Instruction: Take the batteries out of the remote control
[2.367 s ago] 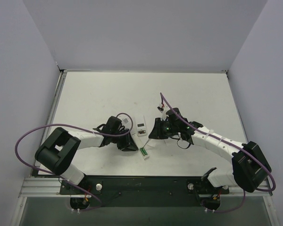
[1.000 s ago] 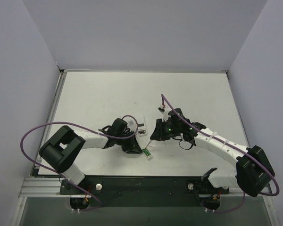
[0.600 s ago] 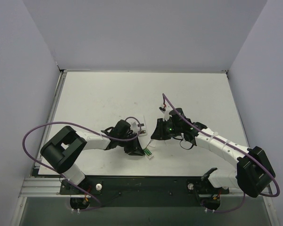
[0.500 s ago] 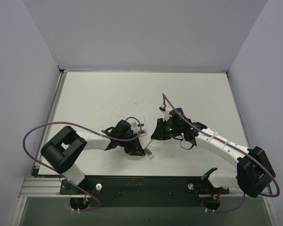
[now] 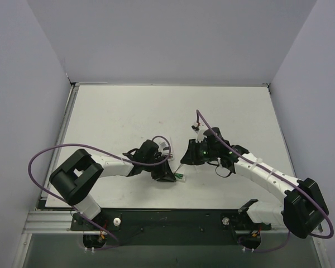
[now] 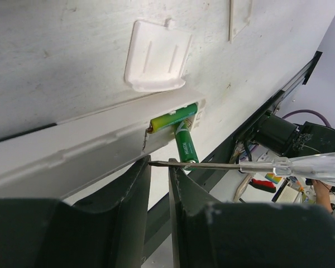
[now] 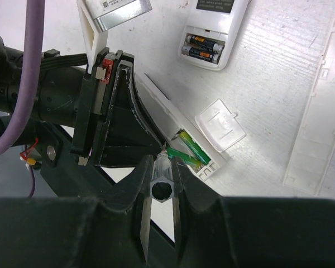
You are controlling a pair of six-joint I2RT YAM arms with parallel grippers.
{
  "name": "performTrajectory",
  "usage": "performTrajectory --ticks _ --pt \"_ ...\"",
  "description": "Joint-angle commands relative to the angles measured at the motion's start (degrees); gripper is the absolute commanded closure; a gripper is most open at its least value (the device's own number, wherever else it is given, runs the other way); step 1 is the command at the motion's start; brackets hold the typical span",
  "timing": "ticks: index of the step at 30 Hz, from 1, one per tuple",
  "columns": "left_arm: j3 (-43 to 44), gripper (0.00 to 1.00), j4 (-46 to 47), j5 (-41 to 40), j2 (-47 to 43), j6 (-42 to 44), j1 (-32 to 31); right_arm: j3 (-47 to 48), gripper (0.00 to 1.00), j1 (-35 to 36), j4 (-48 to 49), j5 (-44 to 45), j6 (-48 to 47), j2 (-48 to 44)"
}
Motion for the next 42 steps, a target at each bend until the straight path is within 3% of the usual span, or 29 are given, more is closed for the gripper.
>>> performTrajectory --ticks 1,8,16,22,26,35,42 --pt "3.44 0.71 3.05 0.49 0.94 -1.04 -0.77 -0.15 1.00 -0.99 -0.60 -1.51 -0.70 -2.54" --pt "8.88 0.71 2.09 0.13 3.57 -1.22 -1.39 -0.06 1.00 -3.27 -3.32 0.06 -0.69 -5.00" --pt "16.53 0.71 -1.26 -0.66 7.26 0.71 -1.74 0.38 1.00 -6.70 -7.10 8.93 0.36 -14.04" --pt "20.92 0.70 -1.78 1.19 10.26 1.59 -1.48 0.47 1.00 -8.19 -9.38 10.88 0.10 -18.36" --pt "20.93 0.70 -5.02 -2.58 5.61 4.57 -0.16 -0.76 1.00 -8.02 -9.83 8.95 -0.96 -17.75" --pt "18.83 0.69 -22.07 -11.37 -2.22 13.54 6.60 -3.22 1.00 -4.86 -8.07 9.03 0.45 -14.41" --pt "12.94 0.69 -22.96 -13.23 -3.54 16.53 9.51 -3.22 1.00 3.05 -8.25 16.06 3.26 -12.04"
